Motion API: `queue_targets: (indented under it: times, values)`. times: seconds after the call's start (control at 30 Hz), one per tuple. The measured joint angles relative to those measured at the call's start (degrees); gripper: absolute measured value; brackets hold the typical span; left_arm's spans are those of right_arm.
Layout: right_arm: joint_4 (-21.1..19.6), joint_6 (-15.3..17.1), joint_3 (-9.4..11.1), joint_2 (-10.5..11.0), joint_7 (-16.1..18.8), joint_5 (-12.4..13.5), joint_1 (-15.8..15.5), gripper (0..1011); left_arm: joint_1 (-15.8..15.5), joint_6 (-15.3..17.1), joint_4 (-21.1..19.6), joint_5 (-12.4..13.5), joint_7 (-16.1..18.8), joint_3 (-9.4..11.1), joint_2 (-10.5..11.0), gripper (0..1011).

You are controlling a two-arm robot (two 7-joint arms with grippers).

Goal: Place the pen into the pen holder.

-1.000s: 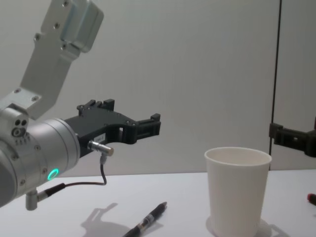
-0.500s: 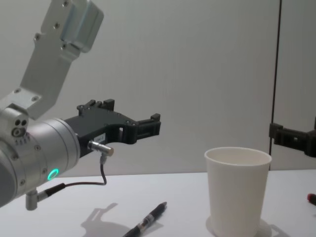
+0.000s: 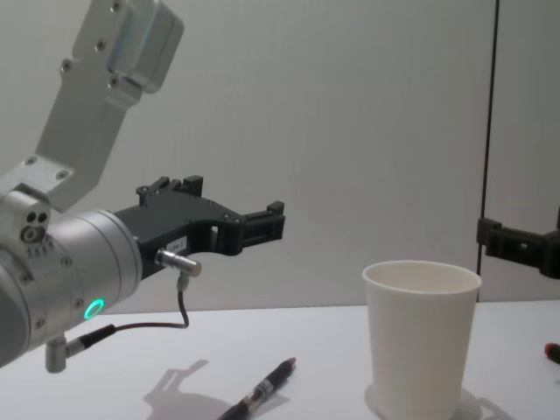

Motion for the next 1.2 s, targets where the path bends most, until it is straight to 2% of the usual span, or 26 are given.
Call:
queue_targets:
  times: [1.2]
  values:
    - [0.0,0.0,0.0,0.0,0.0,0.0,0.0,1001,0.0,0.0,0.0,0.0,0.0,0.0,0.0,1001]
